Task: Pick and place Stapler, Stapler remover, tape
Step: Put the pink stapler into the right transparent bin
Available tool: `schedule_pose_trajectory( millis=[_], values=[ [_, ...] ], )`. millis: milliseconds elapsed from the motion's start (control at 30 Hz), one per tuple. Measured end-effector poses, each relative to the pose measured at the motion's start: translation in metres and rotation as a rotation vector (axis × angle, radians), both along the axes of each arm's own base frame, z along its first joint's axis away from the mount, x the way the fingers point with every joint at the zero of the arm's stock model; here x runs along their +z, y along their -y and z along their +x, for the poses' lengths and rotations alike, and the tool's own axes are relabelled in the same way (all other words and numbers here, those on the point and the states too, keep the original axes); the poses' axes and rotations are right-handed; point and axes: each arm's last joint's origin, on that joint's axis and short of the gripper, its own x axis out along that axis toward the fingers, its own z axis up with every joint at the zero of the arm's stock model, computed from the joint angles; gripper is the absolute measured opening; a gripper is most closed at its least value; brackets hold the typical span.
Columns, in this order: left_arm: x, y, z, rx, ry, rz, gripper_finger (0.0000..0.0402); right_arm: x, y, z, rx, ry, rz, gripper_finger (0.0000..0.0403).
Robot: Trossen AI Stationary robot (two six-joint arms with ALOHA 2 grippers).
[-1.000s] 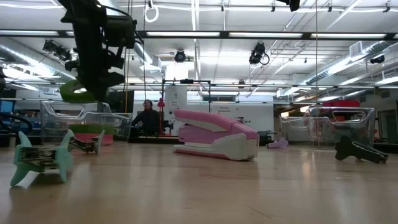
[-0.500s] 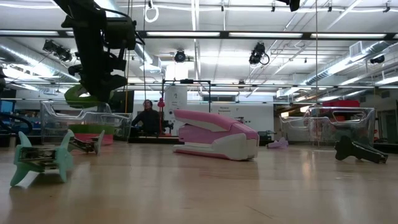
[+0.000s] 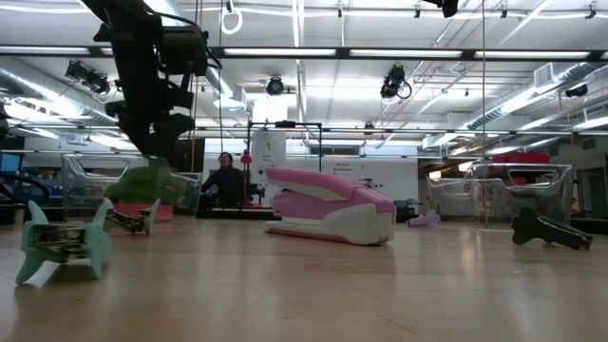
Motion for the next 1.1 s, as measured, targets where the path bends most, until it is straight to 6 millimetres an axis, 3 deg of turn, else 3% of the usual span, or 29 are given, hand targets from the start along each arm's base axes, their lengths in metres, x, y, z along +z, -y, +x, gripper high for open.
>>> schedule_pose_trajectory(
  millis=[267, 633, 800, 1100],
  values=[
    [0.014, 0.001, 0.008, -0.071, 0.072, -0.084, 0.0301, 0.0, 0.0, 0.0, 0.0, 0.0, 0.0, 0.0276],
    [0.089, 0.008, 0.035, -0.248, 0.238, 0.035, 0.0298, 0.0, 0.0, 0.0, 0.008, 0.0, 0.001, 0.0276],
    [0.112, 0.026, 0.047, -0.379, 0.338, 0.026, 0.0298, -0.004, -0.001, 0.0, 0.046, -0.048, -0.014, 0.0276],
    [0.125, 0.071, 0.067, -0.628, 0.476, 0.053, 0.0298, -0.01, -0.002, -0.001, 0.064, -0.114, -0.017, 0.0276]
  ],
)
